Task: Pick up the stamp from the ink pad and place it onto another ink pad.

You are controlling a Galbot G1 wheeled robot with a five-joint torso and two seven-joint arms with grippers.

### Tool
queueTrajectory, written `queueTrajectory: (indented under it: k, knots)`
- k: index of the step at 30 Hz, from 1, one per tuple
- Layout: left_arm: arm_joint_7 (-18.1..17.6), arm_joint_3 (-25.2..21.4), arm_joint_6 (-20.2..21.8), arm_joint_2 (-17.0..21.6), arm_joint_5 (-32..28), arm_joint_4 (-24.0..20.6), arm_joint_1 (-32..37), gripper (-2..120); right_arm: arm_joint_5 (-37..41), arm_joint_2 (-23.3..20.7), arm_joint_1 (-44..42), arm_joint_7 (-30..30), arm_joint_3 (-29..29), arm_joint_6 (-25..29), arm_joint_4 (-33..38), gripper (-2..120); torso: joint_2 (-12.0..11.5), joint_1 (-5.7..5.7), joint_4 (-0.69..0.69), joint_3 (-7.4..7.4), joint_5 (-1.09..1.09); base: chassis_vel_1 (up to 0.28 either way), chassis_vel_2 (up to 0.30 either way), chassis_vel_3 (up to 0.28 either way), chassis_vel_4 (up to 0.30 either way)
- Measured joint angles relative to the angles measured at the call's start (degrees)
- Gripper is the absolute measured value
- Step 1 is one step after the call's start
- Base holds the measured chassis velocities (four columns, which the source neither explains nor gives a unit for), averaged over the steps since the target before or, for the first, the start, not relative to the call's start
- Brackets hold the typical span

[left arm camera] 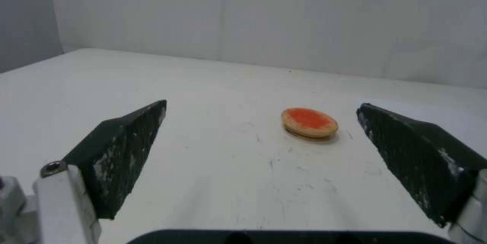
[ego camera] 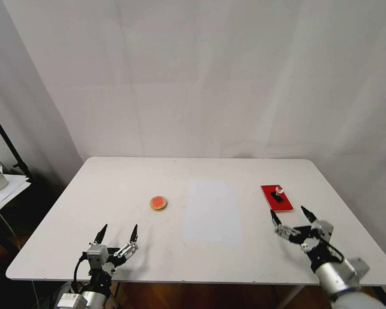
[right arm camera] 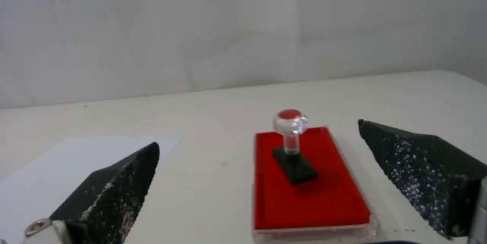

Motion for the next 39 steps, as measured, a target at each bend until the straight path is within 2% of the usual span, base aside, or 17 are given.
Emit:
queueTrajectory:
  k: [1,7,15,20,39]
  knots:
    - [0.0,0.0,0.0,0.0,0.0,0.0,0.0,100,2.0,-0.1,4.5,0.8,-2.9,-0.7,-4.0,100,0.0,0.00,-0.01,0.00,0.01,0.000,0.000,0.000,0.000]
    - [0.0,0.0,0.0,0.0,0.0,0.0,0.0,100,5.5,0.9,12.3,2.2,-7.1,-1.5,-9.7,100,0.0,0.00,-0.01,0.00,-0.02,0.000,0.000,0.000,0.000]
    - [0.0,0.0,0.0,0.0,0.0,0.0,0.0,100,5.3,1.8,16.1,3.1,-10.2,-1.7,-13.2,98,0.0,-0.01,-0.01,-0.01,-0.01,0.000,0.000,0.000,0.000]
    - [0.0,0.0,0.0,0.0,0.0,0.0,0.0,100,4.7,2.1,17.0,3.4,-11.2,-1.7,-14.3,89,0.0,-0.01,-0.01,-0.01,-0.01,0.000,0.000,0.000,0.000]
    - [0.0,0.0,0.0,0.0,0.0,0.0,0.0,100,4.5,1.9,18.3,4.2,-13.4,-2.0,-14.8,20,0.0,-0.02,-0.01,-0.01,-0.01,0.000,0.000,0.000,0.000]
